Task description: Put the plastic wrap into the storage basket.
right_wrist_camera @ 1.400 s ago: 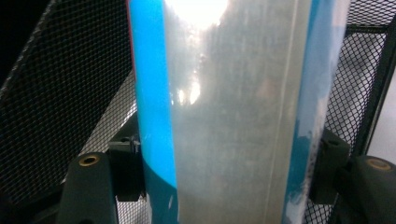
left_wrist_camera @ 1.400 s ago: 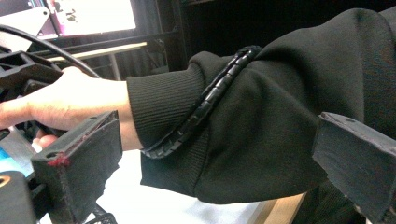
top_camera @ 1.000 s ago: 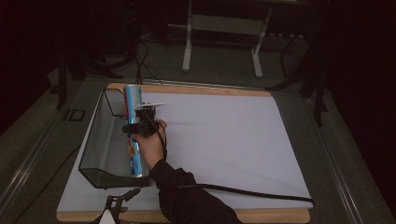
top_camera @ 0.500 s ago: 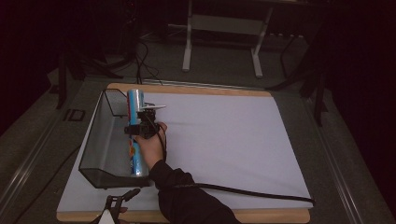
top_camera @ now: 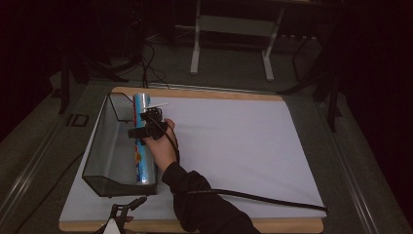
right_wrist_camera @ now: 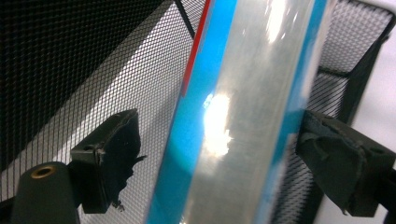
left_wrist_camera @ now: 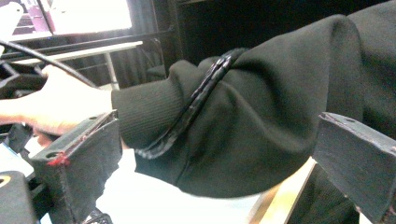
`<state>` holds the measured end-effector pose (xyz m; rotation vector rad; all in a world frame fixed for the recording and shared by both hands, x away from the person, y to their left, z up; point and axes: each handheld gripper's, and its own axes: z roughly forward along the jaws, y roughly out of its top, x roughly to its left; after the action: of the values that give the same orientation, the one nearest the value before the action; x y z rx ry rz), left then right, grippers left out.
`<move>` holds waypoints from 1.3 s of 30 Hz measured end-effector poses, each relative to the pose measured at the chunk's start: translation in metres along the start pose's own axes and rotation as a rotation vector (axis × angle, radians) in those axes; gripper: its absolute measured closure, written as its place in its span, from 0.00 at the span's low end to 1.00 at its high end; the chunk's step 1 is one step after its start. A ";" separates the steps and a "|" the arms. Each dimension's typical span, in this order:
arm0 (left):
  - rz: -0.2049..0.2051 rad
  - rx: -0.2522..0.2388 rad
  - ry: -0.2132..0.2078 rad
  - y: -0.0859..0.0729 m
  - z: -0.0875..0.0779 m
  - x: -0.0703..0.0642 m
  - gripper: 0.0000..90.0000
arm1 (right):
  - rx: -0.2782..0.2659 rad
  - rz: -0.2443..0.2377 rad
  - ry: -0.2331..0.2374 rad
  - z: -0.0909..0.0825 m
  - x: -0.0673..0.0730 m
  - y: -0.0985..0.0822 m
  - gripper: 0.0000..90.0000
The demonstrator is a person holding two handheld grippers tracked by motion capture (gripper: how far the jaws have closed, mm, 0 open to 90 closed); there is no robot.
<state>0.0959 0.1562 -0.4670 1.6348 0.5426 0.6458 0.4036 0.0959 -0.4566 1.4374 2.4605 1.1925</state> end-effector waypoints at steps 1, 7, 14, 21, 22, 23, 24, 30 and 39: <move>0.001 0.002 0.000 0.000 0.000 0.000 0.03 | 0.004 -0.022 0.003 -0.003 -0.001 0.001 0.14; 0.006 0.009 -0.002 0.000 0.001 0.000 0.03 | 0.000 -0.160 -0.022 -0.025 -0.004 0.004 0.12; 0.007 0.018 -0.004 -0.001 0.003 -0.001 0.03 | 0.001 -0.215 -0.024 -0.052 -0.014 0.004 0.12; 0.007 0.021 -0.002 -0.001 0.005 -0.001 0.03 | -0.009 -0.261 -0.053 -0.071 -0.031 0.002 0.13; 0.005 0.023 -0.002 -0.001 0.005 0.000 0.03 | -0.017 -0.264 -0.057 -0.074 -0.033 0.001 0.15; 0.002 0.022 -0.001 -0.001 0.005 0.000 0.03 | -0.027 -0.268 -0.050 -0.078 -0.036 -0.001 0.15; 0.002 0.023 -0.001 -0.001 0.005 0.000 0.03 | -0.030 -0.274 -0.042 -0.081 -0.039 -0.001 0.15; 0.006 0.028 -0.002 -0.001 0.007 0.000 0.03 | -0.042 -0.277 -0.039 -0.097 -0.055 -0.007 0.15; 0.007 0.027 0.000 -0.001 0.007 0.000 0.03 | -0.090 -0.309 -0.031 -0.124 -0.072 -0.023 0.13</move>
<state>0.1010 0.1510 -0.4693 1.6623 0.5483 0.6464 0.3777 -0.0379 -0.4076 0.9981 2.4560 1.1857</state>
